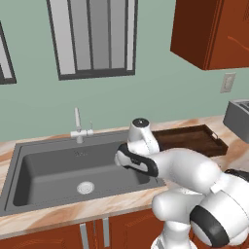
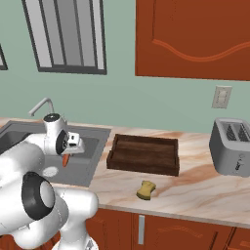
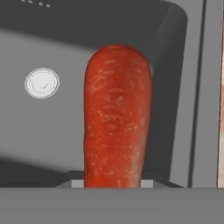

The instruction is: Pick up all produce items and place them in the sink. Turn on the sink faucet to wash them. Then turn the sink off and put them in the tray.

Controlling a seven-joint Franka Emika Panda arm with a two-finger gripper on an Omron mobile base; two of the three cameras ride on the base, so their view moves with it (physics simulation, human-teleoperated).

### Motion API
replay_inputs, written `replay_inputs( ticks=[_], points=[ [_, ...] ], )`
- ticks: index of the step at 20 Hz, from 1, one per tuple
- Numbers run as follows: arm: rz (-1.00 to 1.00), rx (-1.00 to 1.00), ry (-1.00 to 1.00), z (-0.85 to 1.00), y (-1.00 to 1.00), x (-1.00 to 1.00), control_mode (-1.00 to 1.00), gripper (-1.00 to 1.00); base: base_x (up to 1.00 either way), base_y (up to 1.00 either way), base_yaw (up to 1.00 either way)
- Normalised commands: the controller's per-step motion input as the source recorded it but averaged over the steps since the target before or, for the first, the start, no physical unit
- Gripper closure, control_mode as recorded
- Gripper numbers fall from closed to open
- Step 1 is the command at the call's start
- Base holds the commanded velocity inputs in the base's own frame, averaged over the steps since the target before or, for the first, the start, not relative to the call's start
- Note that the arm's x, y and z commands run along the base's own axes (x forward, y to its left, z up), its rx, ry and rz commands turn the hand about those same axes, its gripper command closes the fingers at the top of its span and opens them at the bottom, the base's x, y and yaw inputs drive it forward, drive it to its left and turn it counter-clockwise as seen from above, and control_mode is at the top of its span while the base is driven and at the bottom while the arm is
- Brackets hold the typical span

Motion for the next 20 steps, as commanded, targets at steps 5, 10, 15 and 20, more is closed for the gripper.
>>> replay_inputs(
  ticks=[5,10,15,20],
  points=[
    [0.08,0.00,0.00,-0.03,0.38,0.38,-1.00,1.00,0.00,0.00,0.00],
    [0.01,-0.02,0.00,-0.15,0.05,0.04,-1.00,1.00,0.00,0.00,0.00],
    [0.01,0.00,0.00,-0.28,0.01,0.07,-1.00,1.00,0.00,0.00,0.00],
    [0.01,0.00,0.00,-0.24,0.01,0.16,-1.00,1.00,0.00,0.00,0.00]
  ],
)
